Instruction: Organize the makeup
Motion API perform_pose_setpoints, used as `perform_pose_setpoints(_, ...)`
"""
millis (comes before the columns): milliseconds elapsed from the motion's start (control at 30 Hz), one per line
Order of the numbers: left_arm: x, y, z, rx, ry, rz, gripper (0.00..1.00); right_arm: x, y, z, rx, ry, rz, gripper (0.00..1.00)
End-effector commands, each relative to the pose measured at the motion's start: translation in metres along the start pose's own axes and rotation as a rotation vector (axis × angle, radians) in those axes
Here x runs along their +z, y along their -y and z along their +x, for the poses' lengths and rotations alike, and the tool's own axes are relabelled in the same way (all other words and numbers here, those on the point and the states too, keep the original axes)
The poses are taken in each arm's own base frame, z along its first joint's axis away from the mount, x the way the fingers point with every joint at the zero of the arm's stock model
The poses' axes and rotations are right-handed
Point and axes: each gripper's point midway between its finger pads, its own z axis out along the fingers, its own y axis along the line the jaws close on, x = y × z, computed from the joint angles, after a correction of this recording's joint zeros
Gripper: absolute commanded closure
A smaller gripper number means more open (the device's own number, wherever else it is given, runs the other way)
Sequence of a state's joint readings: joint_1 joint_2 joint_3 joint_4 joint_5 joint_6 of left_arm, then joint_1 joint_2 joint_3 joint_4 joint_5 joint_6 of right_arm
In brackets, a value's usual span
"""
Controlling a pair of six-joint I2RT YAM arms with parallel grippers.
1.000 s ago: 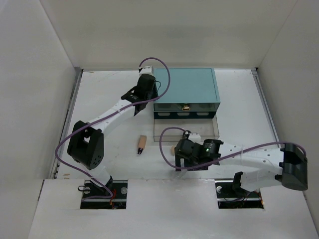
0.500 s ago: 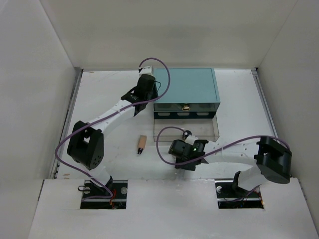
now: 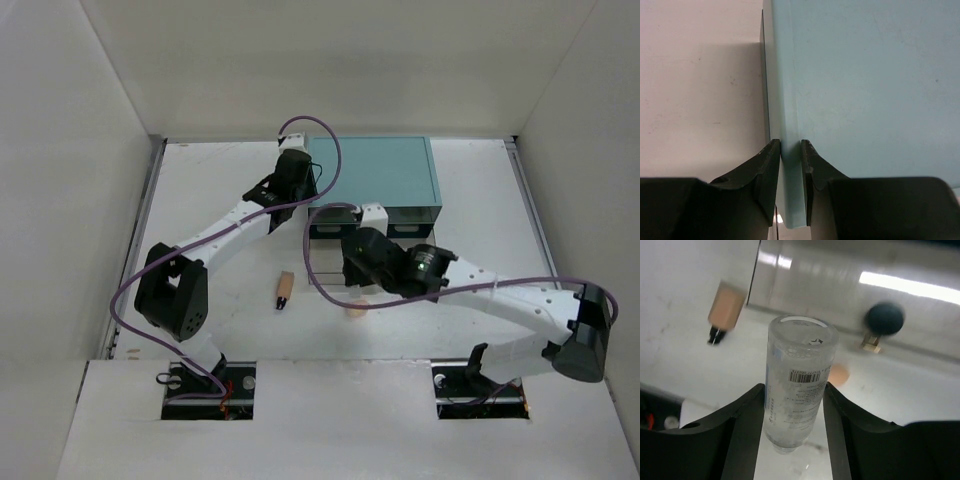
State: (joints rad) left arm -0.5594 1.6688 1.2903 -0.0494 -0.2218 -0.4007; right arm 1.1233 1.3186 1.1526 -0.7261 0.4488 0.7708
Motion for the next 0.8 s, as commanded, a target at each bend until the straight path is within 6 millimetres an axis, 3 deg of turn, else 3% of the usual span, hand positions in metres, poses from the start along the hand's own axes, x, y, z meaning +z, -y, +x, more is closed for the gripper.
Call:
perform_pose_setpoints(0,-0.001,-0.014,0.079,0.081,-0.253,-0.026,0.84,0.030,0.026,-0.056,-0.237,0.141,0.126,0.86)
perform_pose_setpoints(167,0.000,-0.008,0.077,0.086,-0.249,-0.018,0.84,0.074,0.023,-0.097,-0.412,0.227,0.124,0.85)
perform_pose_setpoints(267,0.000,-0.007,0.075,0.084,-0.244,-0.016,0.84,0.093,0.019,-0.107,-0.448,0.241,0.084,0.83)
perform_pose_setpoints(433,0.000,-0.006,0.073,0.082,-0.240,-0.017,0.84,0.118,0.004,-0.077,-0.461,0.137,-0.037,0.77)
perform_pose_setpoints(600,0.002,-0.006,0.074,0.083,-0.242,-0.020,0.84,0.146,0.011,-0.042,-0.488,0.028,-0.029,0.73)
perform_pose_setpoints(767,0.003,-0.006,0.074,0.080,-0.242,-0.020,0.84,0.158,0.017,-0.023,-0.472,-0.044,-0.024,0.63)
